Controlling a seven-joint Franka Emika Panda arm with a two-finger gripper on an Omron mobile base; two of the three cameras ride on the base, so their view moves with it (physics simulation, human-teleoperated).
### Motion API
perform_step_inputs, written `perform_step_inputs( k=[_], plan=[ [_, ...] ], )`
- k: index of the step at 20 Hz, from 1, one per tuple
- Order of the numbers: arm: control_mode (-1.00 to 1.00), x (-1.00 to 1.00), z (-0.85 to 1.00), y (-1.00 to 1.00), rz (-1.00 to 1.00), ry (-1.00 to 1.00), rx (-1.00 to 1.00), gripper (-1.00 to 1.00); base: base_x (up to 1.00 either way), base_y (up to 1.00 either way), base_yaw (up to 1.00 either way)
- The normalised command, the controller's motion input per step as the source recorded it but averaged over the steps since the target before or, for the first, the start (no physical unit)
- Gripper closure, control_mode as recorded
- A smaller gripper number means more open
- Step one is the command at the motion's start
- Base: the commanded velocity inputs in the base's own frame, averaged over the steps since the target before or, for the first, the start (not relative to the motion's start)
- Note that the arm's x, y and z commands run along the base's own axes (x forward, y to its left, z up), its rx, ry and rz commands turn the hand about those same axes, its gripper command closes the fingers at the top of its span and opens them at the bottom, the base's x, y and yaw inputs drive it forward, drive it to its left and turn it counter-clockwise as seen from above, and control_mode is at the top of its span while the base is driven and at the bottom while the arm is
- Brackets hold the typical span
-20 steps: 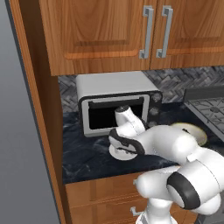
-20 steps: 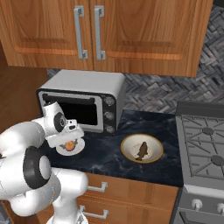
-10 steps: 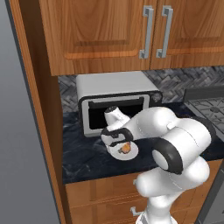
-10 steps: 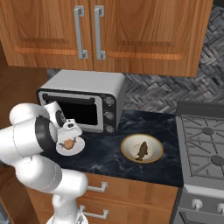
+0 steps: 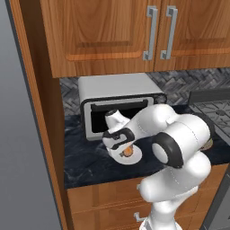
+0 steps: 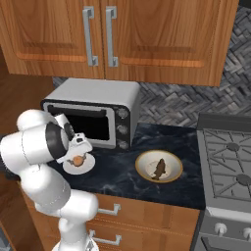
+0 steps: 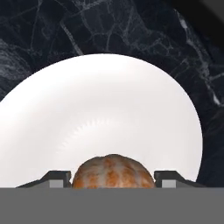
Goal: Remove the tangerine from the bowl and place it on the small plate. Then place the bowl with only the fish in the microwave, close the door, and press the start button to microwave the fish.
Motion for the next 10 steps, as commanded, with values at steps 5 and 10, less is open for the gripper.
perform_step_inputs(
  k=[5, 10],
  plan=[
    [-1.00, -0.33, 0.35, -0.04, 0.00, -0.21, 0.00, -1.00, 0.00, 0.00, 0.00],
    [-1.00, -0.61, 0.90, -0.16, 0.00, -0.23, 0.00, -1.00, 0.00, 0.00, 0.00]
  ],
)
